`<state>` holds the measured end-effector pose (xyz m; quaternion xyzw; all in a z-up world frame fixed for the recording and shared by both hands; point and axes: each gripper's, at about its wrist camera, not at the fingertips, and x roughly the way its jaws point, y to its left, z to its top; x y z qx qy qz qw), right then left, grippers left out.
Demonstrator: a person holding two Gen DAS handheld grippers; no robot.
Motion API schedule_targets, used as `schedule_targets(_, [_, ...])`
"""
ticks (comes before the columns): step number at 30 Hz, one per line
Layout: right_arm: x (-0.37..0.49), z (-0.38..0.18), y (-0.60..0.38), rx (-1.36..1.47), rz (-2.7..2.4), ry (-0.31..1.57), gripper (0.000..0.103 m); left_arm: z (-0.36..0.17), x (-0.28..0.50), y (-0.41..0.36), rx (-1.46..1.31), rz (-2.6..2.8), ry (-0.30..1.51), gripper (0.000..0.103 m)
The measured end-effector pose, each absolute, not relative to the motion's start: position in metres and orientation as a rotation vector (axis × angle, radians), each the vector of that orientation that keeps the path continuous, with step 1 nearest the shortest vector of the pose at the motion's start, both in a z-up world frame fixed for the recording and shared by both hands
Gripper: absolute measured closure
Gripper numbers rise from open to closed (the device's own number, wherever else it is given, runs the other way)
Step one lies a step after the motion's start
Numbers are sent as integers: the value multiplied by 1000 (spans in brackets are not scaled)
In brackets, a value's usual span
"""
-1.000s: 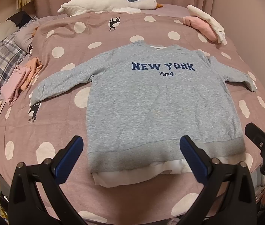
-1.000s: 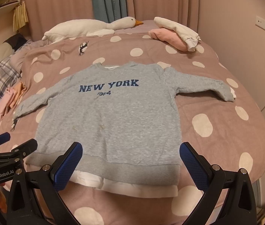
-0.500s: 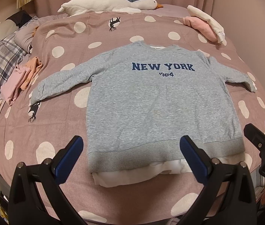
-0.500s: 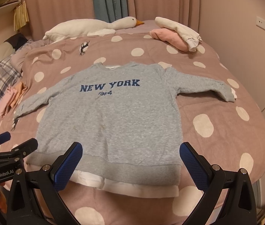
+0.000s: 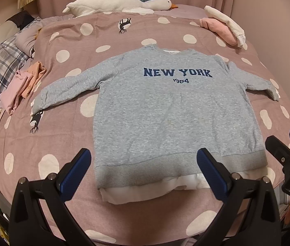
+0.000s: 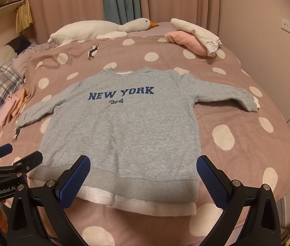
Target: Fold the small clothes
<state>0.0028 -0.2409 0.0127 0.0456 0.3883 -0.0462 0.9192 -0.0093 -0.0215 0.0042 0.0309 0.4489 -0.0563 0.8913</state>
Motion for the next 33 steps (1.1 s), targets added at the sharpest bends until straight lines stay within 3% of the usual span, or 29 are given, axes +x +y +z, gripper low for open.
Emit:
schedule_targets(20, [6,7,-248,136,-67,785,1,-4,-3,-21,38,-125,951,0])
schedule_targets(28, [28,-16,-313,382,35,780,1,-8,37,-12,-202,-294,966,0])
schedule_targets(33, [43,-33,-400,694,33,712,1,-13,73,-13,-437,-394,971,0])
